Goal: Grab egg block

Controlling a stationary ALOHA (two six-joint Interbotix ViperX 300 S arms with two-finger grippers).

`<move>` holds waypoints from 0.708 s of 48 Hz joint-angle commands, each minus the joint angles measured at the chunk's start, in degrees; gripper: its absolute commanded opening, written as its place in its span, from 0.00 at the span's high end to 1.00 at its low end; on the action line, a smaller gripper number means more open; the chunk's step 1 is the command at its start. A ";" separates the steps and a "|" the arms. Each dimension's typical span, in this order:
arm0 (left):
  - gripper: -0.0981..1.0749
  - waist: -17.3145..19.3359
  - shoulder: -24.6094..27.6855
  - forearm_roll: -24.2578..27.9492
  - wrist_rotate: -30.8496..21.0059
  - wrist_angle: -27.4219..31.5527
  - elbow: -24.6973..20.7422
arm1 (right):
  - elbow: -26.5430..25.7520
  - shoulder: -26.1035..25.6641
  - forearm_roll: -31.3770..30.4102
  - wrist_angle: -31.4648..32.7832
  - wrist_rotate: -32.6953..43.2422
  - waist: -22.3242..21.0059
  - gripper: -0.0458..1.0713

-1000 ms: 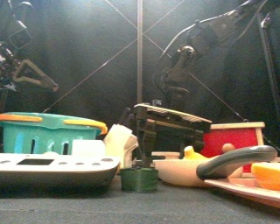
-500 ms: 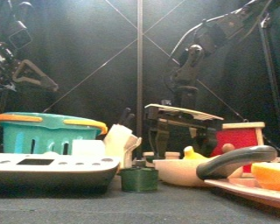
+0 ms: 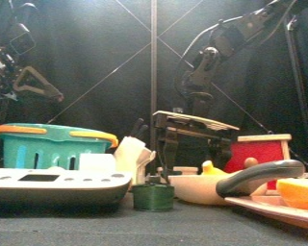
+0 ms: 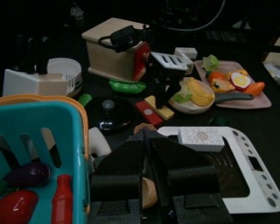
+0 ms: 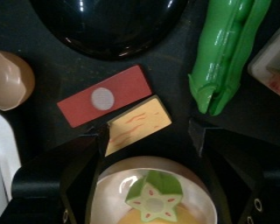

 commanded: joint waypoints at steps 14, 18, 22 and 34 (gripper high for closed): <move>0.52 0.35 0.09 0.09 0.09 0.97 -0.70 | -3.16 0.62 0.26 -0.18 0.09 -0.18 0.05; 0.52 0.35 0.09 0.09 0.09 0.97 -0.62 | -3.25 0.79 0.26 -0.18 0.09 0.00 0.05; 0.52 0.35 0.09 0.00 0.09 0.97 -0.70 | -3.16 1.05 0.62 -0.18 0.00 0.09 0.05; 0.52 0.35 0.09 0.00 0.09 0.97 -0.62 | -3.60 2.02 0.70 -0.18 -0.18 0.00 0.05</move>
